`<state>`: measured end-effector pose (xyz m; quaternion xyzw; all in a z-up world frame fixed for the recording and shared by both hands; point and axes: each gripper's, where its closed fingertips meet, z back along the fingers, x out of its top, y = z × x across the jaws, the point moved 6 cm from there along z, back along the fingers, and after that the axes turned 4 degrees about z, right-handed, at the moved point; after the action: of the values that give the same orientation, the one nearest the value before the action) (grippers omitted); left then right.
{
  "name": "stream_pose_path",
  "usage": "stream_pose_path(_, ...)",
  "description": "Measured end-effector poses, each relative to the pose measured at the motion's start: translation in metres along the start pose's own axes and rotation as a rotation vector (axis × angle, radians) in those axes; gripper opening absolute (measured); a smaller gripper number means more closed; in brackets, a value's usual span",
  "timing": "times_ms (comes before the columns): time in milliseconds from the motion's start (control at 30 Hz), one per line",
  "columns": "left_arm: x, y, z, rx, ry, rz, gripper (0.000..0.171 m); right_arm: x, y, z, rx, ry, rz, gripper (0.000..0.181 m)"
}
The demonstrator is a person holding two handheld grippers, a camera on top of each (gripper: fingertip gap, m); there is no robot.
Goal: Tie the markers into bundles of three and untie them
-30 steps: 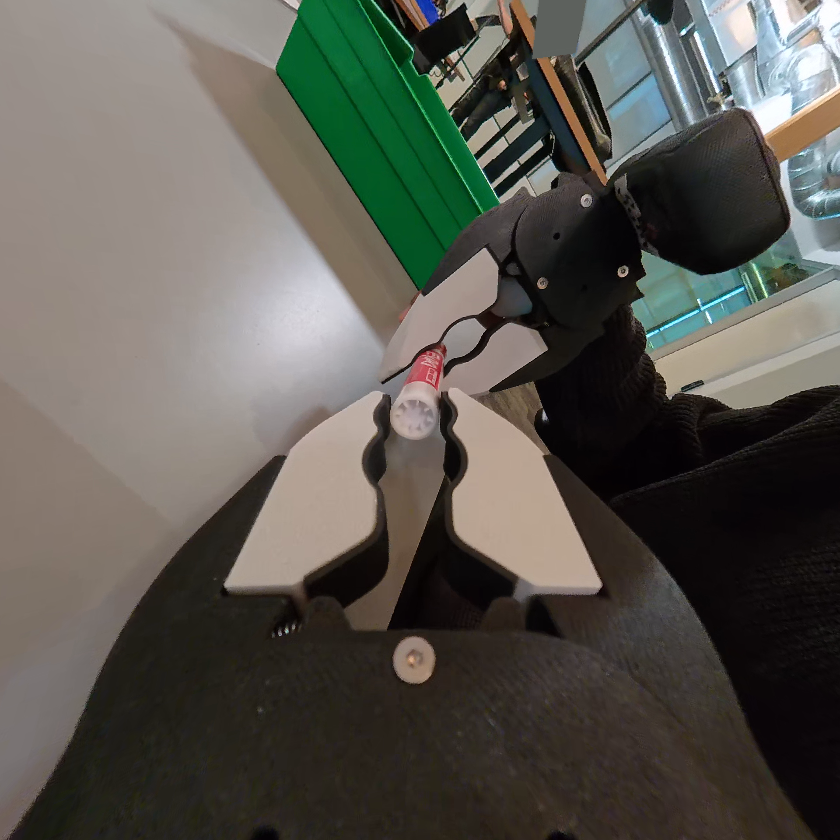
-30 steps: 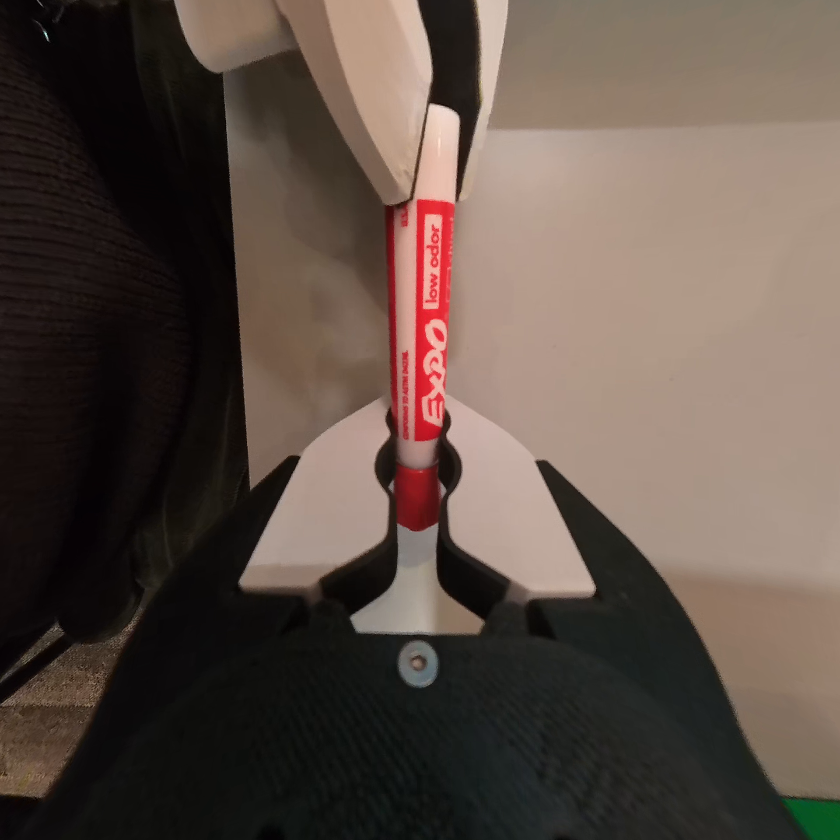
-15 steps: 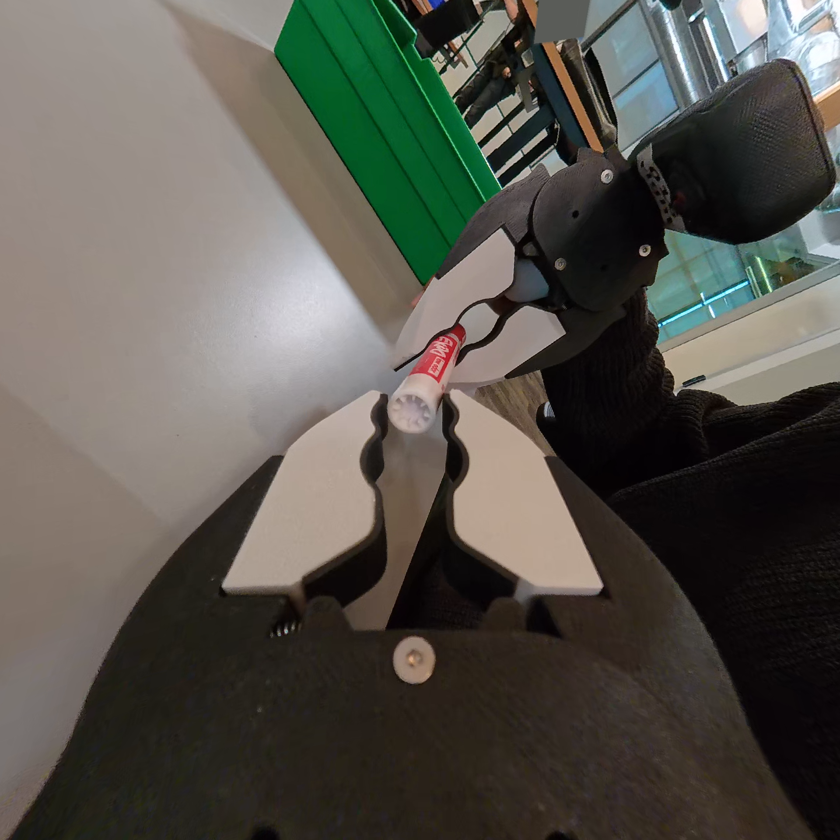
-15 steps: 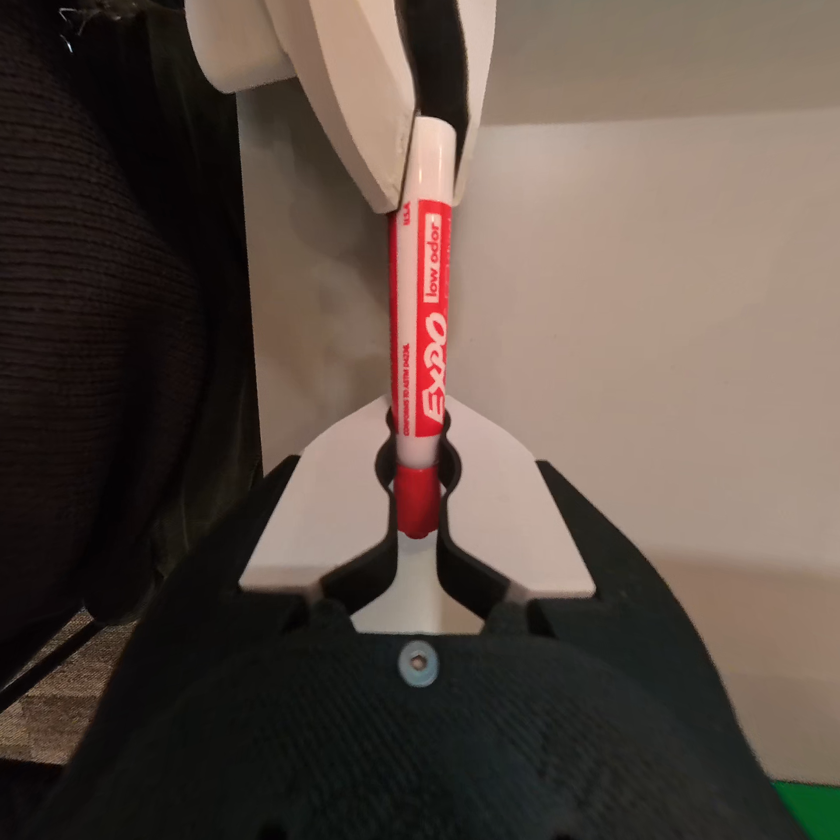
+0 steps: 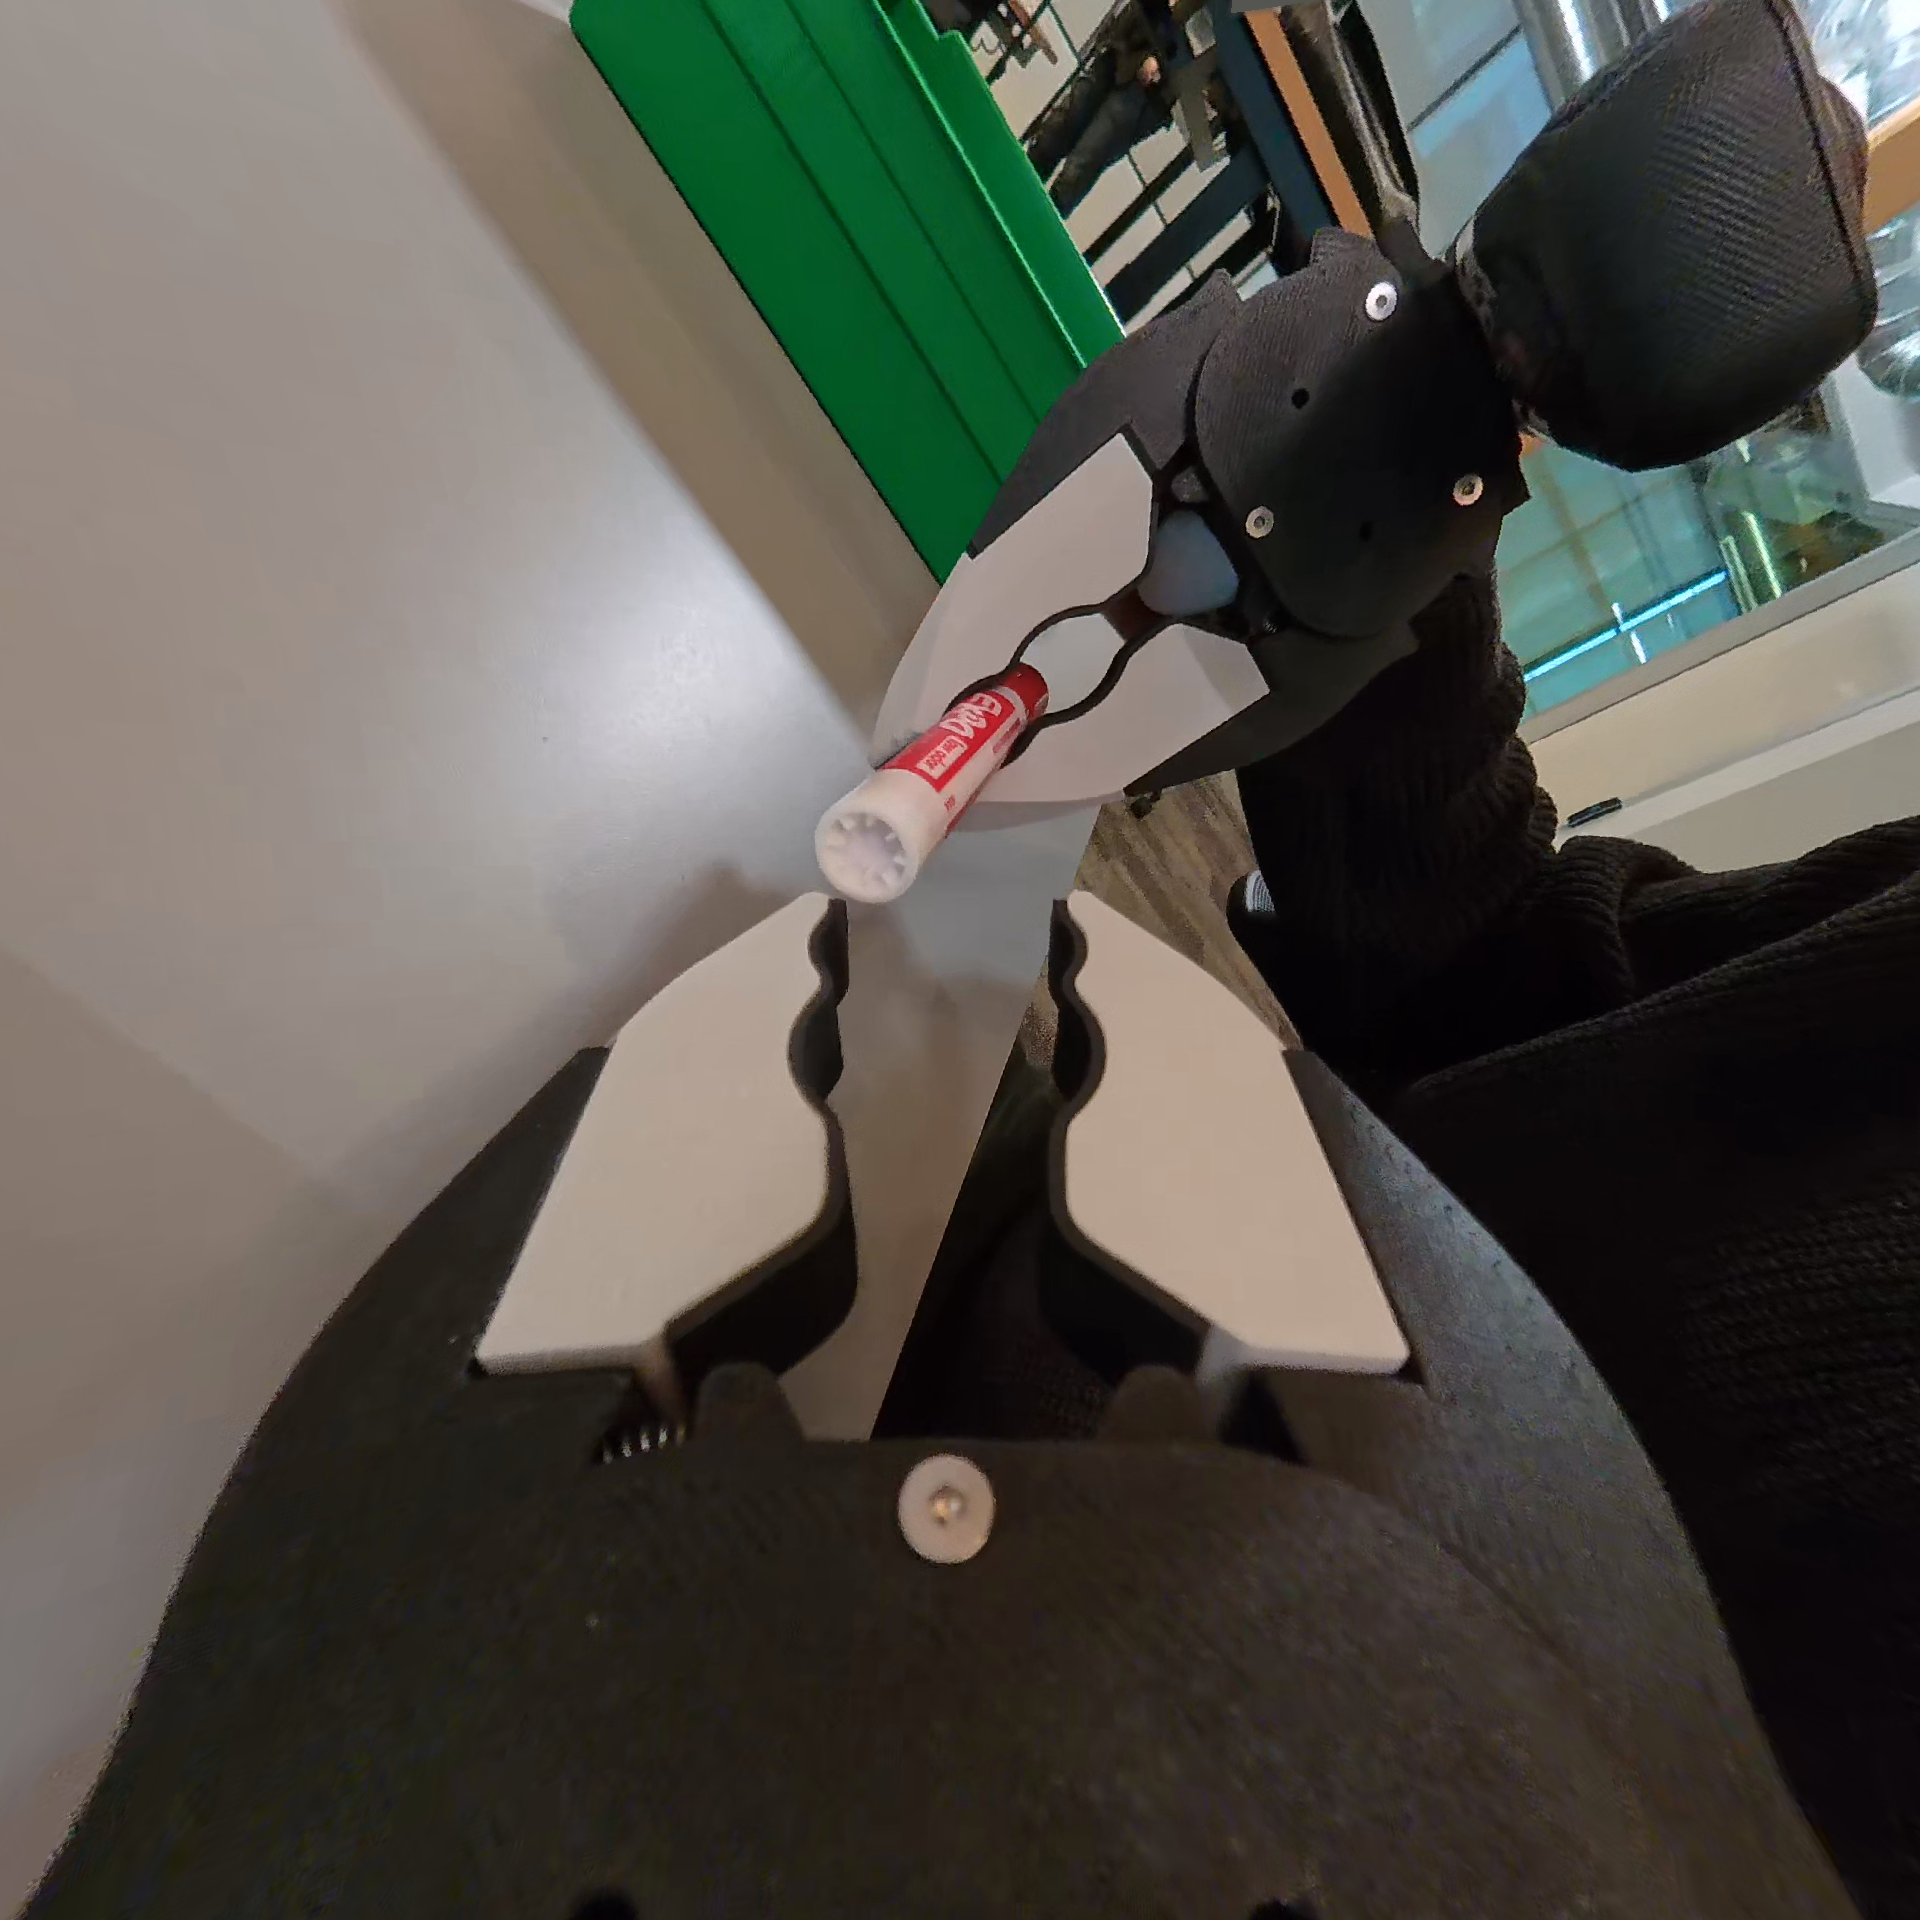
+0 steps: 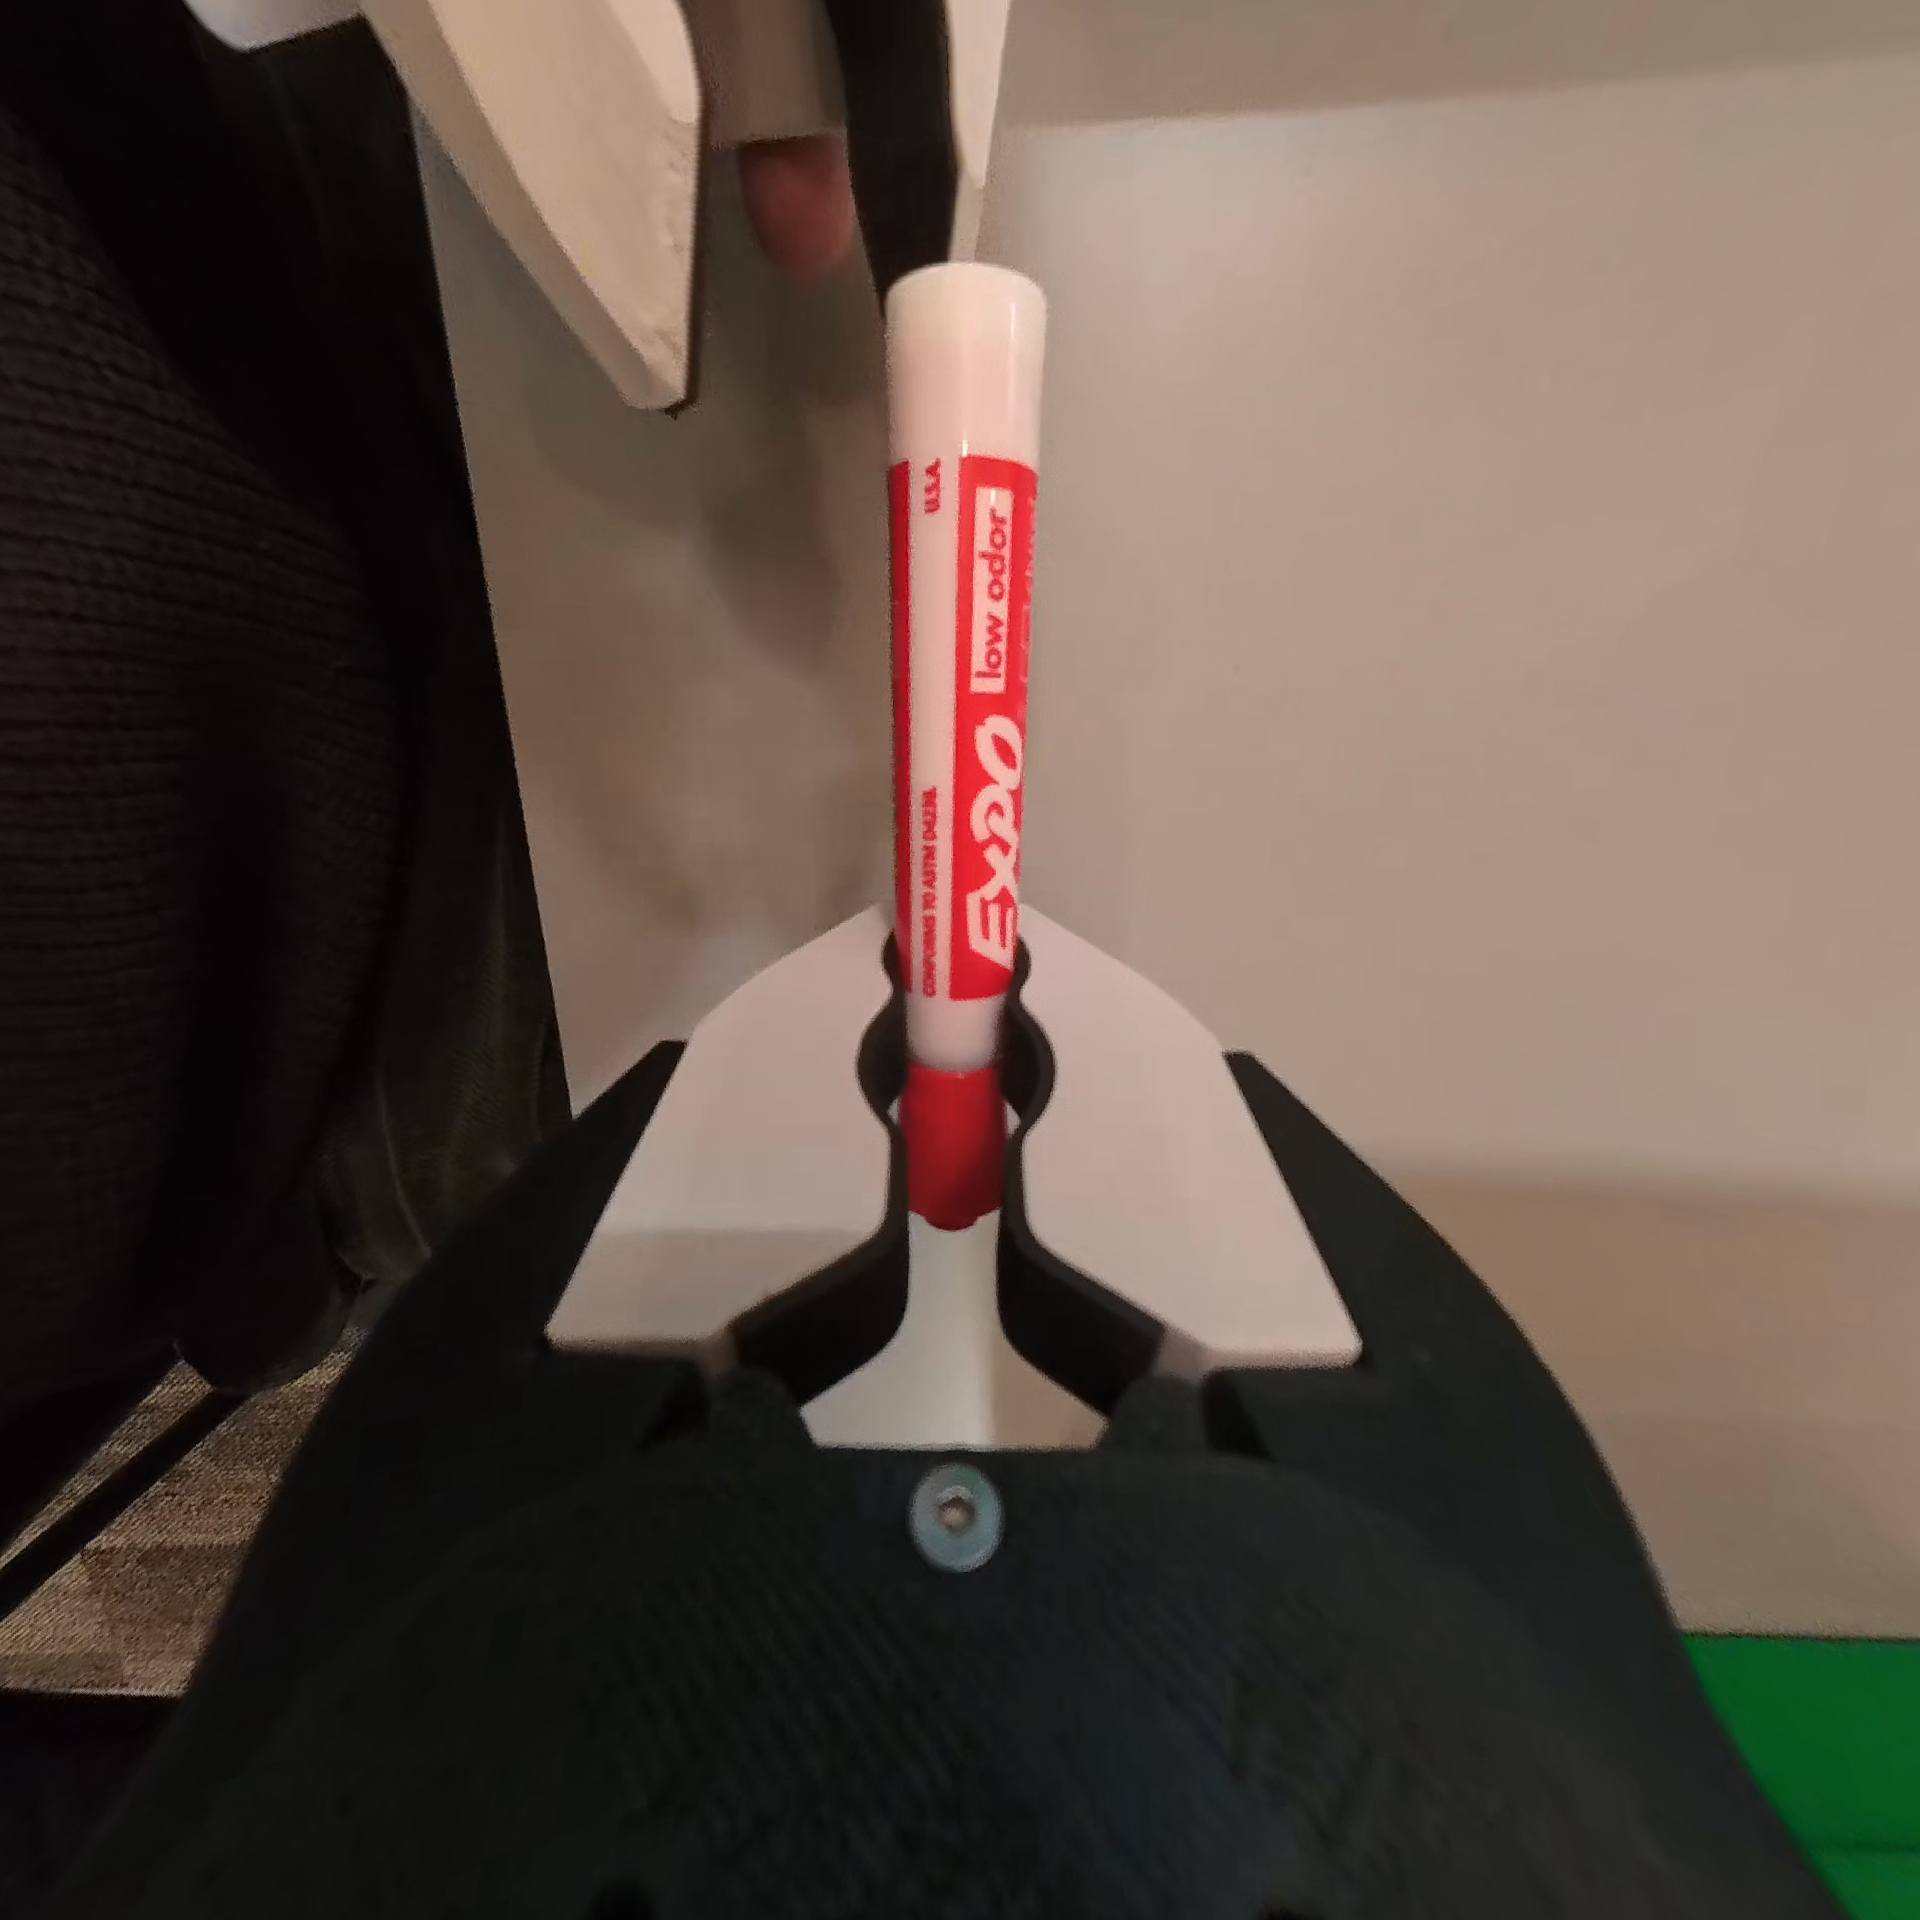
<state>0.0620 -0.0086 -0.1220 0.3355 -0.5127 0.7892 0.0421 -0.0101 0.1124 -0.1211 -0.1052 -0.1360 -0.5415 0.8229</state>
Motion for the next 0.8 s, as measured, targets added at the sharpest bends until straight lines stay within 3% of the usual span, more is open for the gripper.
stream_pose_path(400,0.002,-0.001,0.0,0.026,-0.005,-0.04,0.04,-0.006,-0.004,0.001,-0.012,0.013,-0.017,0.014)
stream_pose_path(567,0.017,-0.018,0.01,-0.01,-0.108,-0.146,0.042,-0.01,-0.007,0.004,-0.017,0.012,-0.032,0.014)
stream_pose_path(633,0.032,-0.03,0.027,-0.034,-0.174,-0.166,0.048,-0.012,-0.007,0.004,-0.017,0.01,-0.038,0.014)
stream_pose_path(700,0.055,-0.039,0.055,0.03,-0.246,-0.24,0.049,-0.012,-0.007,0.005,-0.014,0.006,-0.042,0.014)
stream_pose_path(800,0.094,-0.032,0.115,0.338,-0.368,-0.394,0.055,-0.012,-0.008,0.004,-0.01,0.005,-0.046,0.014)
